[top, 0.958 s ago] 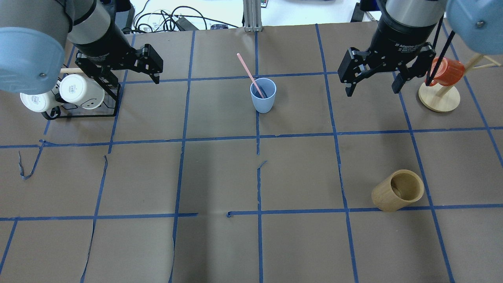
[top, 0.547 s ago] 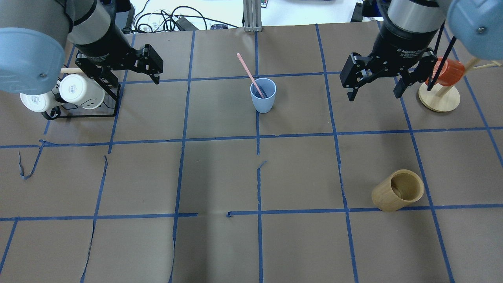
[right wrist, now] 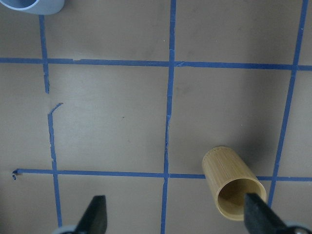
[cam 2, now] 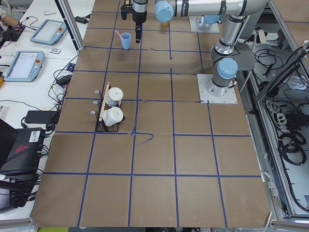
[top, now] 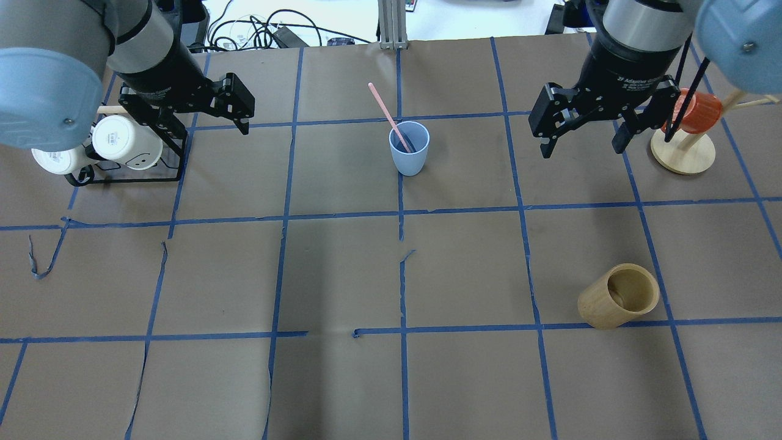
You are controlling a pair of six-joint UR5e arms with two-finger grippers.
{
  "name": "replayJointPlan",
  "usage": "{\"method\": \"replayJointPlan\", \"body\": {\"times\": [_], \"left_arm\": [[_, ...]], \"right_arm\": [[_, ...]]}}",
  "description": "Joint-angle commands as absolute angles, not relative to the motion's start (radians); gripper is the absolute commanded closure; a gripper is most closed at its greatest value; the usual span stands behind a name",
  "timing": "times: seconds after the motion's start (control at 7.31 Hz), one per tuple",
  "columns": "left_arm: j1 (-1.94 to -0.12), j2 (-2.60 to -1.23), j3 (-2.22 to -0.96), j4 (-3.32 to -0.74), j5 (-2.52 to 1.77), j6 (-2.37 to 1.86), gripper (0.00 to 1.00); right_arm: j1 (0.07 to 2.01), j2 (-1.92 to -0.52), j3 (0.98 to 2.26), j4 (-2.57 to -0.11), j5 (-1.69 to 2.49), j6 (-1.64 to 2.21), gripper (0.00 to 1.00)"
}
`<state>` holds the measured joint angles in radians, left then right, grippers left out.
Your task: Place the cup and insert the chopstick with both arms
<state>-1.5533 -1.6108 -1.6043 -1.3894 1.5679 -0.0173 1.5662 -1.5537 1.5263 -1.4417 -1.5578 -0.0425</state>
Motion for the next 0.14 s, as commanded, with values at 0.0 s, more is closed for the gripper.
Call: {"method": "replayJointPlan", "body": {"times": [0.0], "left_arm": [[-1.554,-1.606,-1.612,-1.388,1.568,-0.017,0.00]], "right_arm": [[1.566,-1.554,1.535,-1.440,-1.559,-0.044,0.00]]}}
